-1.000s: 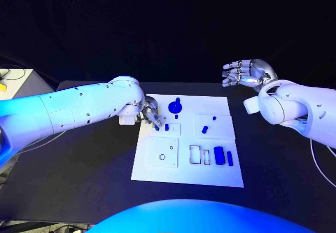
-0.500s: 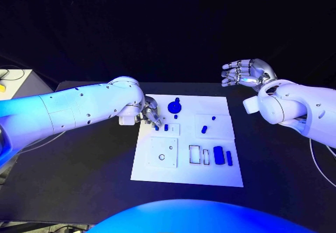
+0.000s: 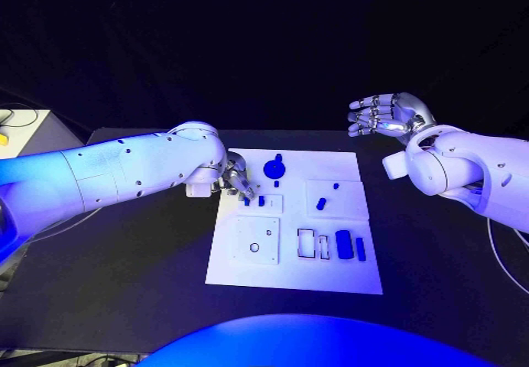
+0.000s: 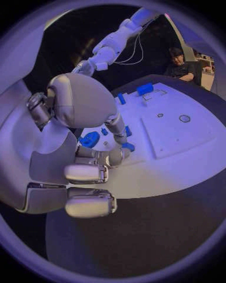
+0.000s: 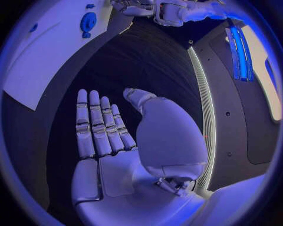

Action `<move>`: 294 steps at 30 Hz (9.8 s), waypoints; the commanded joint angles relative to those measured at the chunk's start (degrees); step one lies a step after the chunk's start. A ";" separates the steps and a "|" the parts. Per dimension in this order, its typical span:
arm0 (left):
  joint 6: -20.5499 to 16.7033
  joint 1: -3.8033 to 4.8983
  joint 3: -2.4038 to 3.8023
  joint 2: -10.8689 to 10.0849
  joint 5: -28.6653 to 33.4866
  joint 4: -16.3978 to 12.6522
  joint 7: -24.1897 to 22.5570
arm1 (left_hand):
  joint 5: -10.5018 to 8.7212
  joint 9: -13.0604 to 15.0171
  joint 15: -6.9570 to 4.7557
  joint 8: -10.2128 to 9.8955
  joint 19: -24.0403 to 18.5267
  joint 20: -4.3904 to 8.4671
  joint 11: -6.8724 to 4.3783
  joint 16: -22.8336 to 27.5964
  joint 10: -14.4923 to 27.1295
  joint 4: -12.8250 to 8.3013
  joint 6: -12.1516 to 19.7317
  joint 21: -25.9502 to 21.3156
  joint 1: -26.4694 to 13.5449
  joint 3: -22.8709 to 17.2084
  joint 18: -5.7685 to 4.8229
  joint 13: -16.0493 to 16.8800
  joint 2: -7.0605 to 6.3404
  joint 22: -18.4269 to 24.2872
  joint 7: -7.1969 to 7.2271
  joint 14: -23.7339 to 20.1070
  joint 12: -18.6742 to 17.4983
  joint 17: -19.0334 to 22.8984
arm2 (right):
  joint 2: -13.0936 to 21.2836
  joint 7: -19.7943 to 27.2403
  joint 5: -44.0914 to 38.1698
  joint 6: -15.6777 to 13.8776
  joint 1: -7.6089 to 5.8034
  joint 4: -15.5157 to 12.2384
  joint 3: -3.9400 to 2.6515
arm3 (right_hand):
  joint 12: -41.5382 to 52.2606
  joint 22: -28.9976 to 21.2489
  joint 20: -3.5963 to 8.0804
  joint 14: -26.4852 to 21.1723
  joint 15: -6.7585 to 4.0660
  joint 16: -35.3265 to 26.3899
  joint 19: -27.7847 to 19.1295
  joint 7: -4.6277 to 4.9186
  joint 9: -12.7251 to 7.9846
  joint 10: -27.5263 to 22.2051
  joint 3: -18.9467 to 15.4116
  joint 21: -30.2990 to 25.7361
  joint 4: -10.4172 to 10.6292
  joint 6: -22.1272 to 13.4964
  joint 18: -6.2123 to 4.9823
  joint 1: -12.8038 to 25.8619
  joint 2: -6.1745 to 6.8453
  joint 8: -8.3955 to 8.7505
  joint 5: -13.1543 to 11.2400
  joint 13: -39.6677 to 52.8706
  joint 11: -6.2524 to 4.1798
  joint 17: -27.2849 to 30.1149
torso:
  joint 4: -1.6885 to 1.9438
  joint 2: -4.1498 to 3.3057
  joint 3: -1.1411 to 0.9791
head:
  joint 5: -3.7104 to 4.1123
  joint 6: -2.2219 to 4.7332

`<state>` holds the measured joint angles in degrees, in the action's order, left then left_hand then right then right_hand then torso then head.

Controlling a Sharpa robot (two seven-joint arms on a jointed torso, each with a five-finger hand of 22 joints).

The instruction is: Assemble the parts on the task board

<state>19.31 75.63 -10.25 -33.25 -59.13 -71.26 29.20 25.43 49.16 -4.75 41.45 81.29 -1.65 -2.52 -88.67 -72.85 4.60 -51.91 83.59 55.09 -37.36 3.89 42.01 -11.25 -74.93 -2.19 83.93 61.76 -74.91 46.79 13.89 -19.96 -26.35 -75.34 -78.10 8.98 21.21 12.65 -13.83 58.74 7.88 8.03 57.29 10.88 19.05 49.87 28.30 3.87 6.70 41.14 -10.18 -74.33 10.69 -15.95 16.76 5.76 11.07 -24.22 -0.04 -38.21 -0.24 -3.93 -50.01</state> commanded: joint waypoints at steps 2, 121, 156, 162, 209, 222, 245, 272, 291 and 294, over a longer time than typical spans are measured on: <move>1.64 -0.85 -0.56 0.12 -1.25 -0.19 -0.05 | -0.59 -0.13 -0.43 -0.29 0.14 0.29 0.35 -0.06 -0.28 0.63 0.01 -0.21 -0.29 2.02 -0.87 0.31 0.02 -2.08 0.44 5.48 0.45 -13.18 | 0.05 0.38 -0.22 0.71 0.00 -0.08 -0.03 | 0.27 -0.05 -0.17 0.10 0.19 -0.17 -0.03 4.12 -0.08 0.00 -0.06 -0.15 -0.28 0.32 -0.24 0.19 0.05 0.21 -0.40 -0.05 0.14 0.09 | 0.01 -0.02 0.03 | -0.03 0.01; -31.98 -7.05 0.61 1.95 -27.07 -1.42 -24.66 | -14.32 -28.00 7.01 -19.97 -26.31 -6.56 8.77 18.87 24.04 -3.15 3.37 -21.18 24.11 3.20 5.83 -33.57 -1.38 25.52 -6.07 -17.71 -27.22 29.37 | -0.71 0.89 0.28 2.55 0.65 1.23 -0.03 | 0.72 -1.10 -0.15 0.38 0.06 -0.44 0.11 3.84 -0.11 0.43 0.10 0.02 -0.68 0.75 -0.33 -0.06 -0.38 0.19 -0.37 -0.80 -0.09 0.54 | -0.02 -0.01 -0.02 | 1.55 0.36; -26.69 -6.84 0.63 2.75 -24.59 0.10 -24.35 | -14.36 -28.89 6.75 -20.42 -23.09 -6.40 8.48 16.06 22.30 -4.20 2.12 -17.83 25.26 1.61 5.11 -33.65 -0.56 21.57 -6.54 -15.43 -26.23 27.27 | -0.69 0.65 0.28 2.68 0.65 1.11 -0.03 | 0.79 -1.32 -0.14 0.47 0.05 -0.48 0.18 3.86 -0.12 0.49 0.12 0.04 -0.67 0.85 -0.33 0.01 -0.51 0.19 -0.38 -0.97 -0.09 0.63 | 0.00 -0.03 -0.05 | 1.49 0.01; -27.30 -6.83 0.63 2.85 -24.56 0.56 -24.83 | -14.35 -28.81 6.06 -19.98 -20.39 -5.88 7.65 13.96 20.03 -4.76 0.10 -15.51 25.45 1.07 4.50 -33.68 -0.12 18.62 -6.29 -12.52 -25.97 24.05 | -0.66 0.72 0.28 2.61 0.65 1.07 -0.03 | 0.79 -1.32 -0.14 0.47 0.05 -0.48 0.18 3.86 -0.12 0.49 0.12 0.04 -0.67 0.85 -0.33 0.01 -0.51 0.19 -0.38 -0.97 -0.09 0.63 | -0.05 -0.04 0.00 | 1.58 0.01; -27.85 -5.15 6.61 -5.21 -18.87 -7.86 -22.06 | -14.24 -28.44 5.30 -20.75 -14.46 -5.00 7.04 11.32 15.44 -4.83 -3.28 -11.31 23.94 0.74 3.14 -34.29 0.86 12.97 -6.18 -7.67 -29.51 19.65 | -0.43 0.41 -0.14 2.38 0.65 1.29 -0.03 | 0.86 -1.59 -0.12 0.57 0.05 -0.54 0.27 3.89 -0.14 0.57 0.14 0.07 -0.57 0.99 -0.32 0.19 -0.67 0.19 -0.29 -1.21 -0.08 0.75 | 0.24 0.14 0.01 | 1.87 0.09; -28.30 -5.95 5.93 -5.93 -20.98 -7.83 -21.35 | -14.23 -28.44 5.34 -20.94 -14.32 -5.02 7.05 11.45 15.03 -4.97 -3.46 -11.26 23.91 0.71 3.10 -34.28 0.63 12.84 -6.20 -7.73 -29.89 19.88 | -0.28 0.62 -0.19 2.60 0.75 1.30 -0.03 | 0.86 -1.63 -0.12 0.57 0.05 -0.55 0.27 3.89 -0.14 0.56 0.14 0.07 -0.59 0.99 -0.32 0.18 -0.67 0.20 -0.28 -1.23 -0.08 0.76 | 0.55 0.25 0.13 | 1.48 0.52; -29.00 -7.27 5.09 -5.08 -24.29 -6.48 -21.70 | -14.19 -28.40 5.28 -21.05 -14.25 -4.97 6.95 11.56 14.46 -5.19 -3.89 -11.26 24.06 0.51 3.12 -34.22 0.63 12.81 -6.09 -7.73 -30.23 20.06 | -0.22 0.80 -2.16 2.27 0.91 1.14 -0.02 | 0.84 -1.87 -0.15 0.46 0.10 -0.69 0.21 3.90 -0.19 0.45 0.11 0.02 -0.62 0.95 -0.29 0.26 -0.63 0.28 -0.27 -1.43 -0.05 0.89 | 0.29 0.13 0.04 | 1.25 0.51; -26.41 -7.43 4.78 -4.04 -23.65 -5.73 -22.44 | -14.29 -28.40 5.25 -21.19 -14.32 -4.93 6.94 11.59 14.28 -5.27 -3.98 -11.33 24.03 0.51 3.14 -34.20 0.50 12.91 -6.09 -7.73 -30.46 20.12 | -0.14 0.65 -2.17 1.87 0.91 1.04 -0.02 | 0.90 -2.01 -0.14 0.55 0.08 -0.70 0.25 3.89 -0.19 0.51 0.13 0.05 -0.64 1.03 -0.31 0.27 -0.67 0.27 -0.25 -1.52 -0.06 0.94 | 0.46 0.18 0.12 | 1.38 0.01; -25.38 -7.50 4.53 -3.87 -22.04 -5.26 -22.53 | -14.34 -28.40 5.24 -21.27 -14.40 -4.91 6.93 11.62 14.22 -5.29 -4.02 -11.41 24.01 0.50 3.16 -34.19 0.51 13.01 -6.05 -7.76 -30.62 20.14 | -0.19 0.72 -2.17 1.61 0.92 1.11 -0.03 | 1.02 -2.12 -0.10 0.79 0.00 -0.63 0.41 3.85 -0.17 0.72 0.14 0.12 -0.68 1.24 -0.34 0.28 -0.68 0.19 -0.17 -1.59 -0.13 0.96 | 0.45 0.23 0.03 | 1.47 0.01; -25.12 -7.50 4.50 -3.89 -21.82 -5.19 -22.48 | -14.35 -28.40 5.23 -21.28 -14.33 -4.92 6.91 11.57 14.17 -5.31 -4.07 -11.35 24.02 0.49 3.13 -34.18 0.54 12.92 -6.02 -7.69 -30.65 19.98 | -0.24 0.69 -2.17 1.68 0.93 1.17 -0.03 | 1.02 -2.12 -0.10 0.79 0.00 -0.63 0.41 3.85 -0.17 0.72 0.14 0.12 -0.68 1.24 -0.34 0.28 -0.68 0.19 -0.17 -1.59 -0.13 0.96 | 0.43 0.22 0.05 | 1.49 0.01</move>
<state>-7.53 68.18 -5.68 -37.22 -81.77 -76.44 7.46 11.27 20.67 0.42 19.83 66.76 -6.56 4.42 -77.42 -58.27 -0.65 -55.70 72.28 79.52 -36.74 7.90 7.79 -10.52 -61.95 -8.28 76.18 31.45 -54.85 46.59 14.12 -21.74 -24.49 -74.43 -76.95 8.99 21.88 10.58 -13.83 59.16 7.86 7.71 57.30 10.93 18.91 50.07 28.47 3.87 6.23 41.91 -10.19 -74.11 10.47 -15.96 16.50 4.25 10.86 -23.35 0.40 -37.99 -0.20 -2.46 -50.00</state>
